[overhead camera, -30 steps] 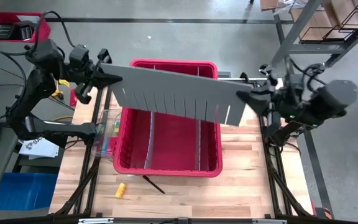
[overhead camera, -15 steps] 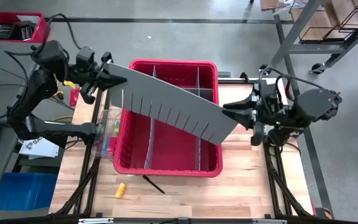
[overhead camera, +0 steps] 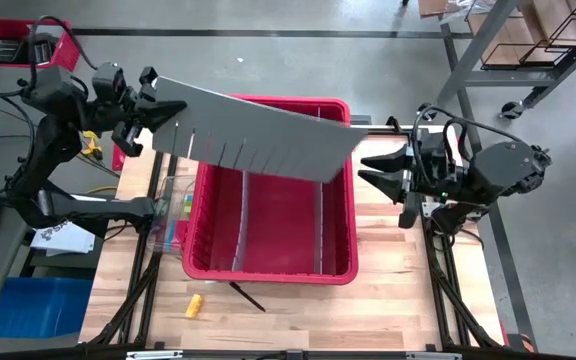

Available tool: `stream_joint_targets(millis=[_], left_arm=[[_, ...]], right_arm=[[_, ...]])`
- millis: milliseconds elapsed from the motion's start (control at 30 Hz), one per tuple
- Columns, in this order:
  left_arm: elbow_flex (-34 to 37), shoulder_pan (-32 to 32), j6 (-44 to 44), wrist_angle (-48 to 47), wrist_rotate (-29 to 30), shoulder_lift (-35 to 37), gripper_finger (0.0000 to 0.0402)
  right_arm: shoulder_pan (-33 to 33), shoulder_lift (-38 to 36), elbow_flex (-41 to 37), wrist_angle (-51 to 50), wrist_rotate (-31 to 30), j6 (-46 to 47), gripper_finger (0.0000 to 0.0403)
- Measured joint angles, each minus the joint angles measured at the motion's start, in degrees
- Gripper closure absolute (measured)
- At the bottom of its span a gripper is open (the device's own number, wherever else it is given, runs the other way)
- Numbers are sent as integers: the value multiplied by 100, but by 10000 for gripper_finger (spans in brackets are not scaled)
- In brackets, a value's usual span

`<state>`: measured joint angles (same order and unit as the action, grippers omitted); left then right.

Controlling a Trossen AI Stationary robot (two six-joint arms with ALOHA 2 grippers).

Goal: Sort Items/Unsort Items

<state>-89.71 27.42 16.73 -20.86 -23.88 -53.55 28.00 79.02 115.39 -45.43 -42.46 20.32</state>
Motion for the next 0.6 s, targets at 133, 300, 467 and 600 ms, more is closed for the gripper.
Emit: stream_joint_targets(millis=[133, 300, 467, 600], left_arm=[[0, -2, 63, 167, 81, 22, 401], [0, -4, 184, 370, 37, 67, 401], [-161, -4, 221, 466, 72, 101, 401], [-402, -4, 227, 486, 69, 96, 401]], right_arm=[[-129, -2, 1, -244, -63, -9, 273], [-302, -26, 2, -608, -153, -96, 272], [-300, -159, 2, -1037, -174, 188, 272], [-341, -214, 4, -1051, -282, 119, 272]])
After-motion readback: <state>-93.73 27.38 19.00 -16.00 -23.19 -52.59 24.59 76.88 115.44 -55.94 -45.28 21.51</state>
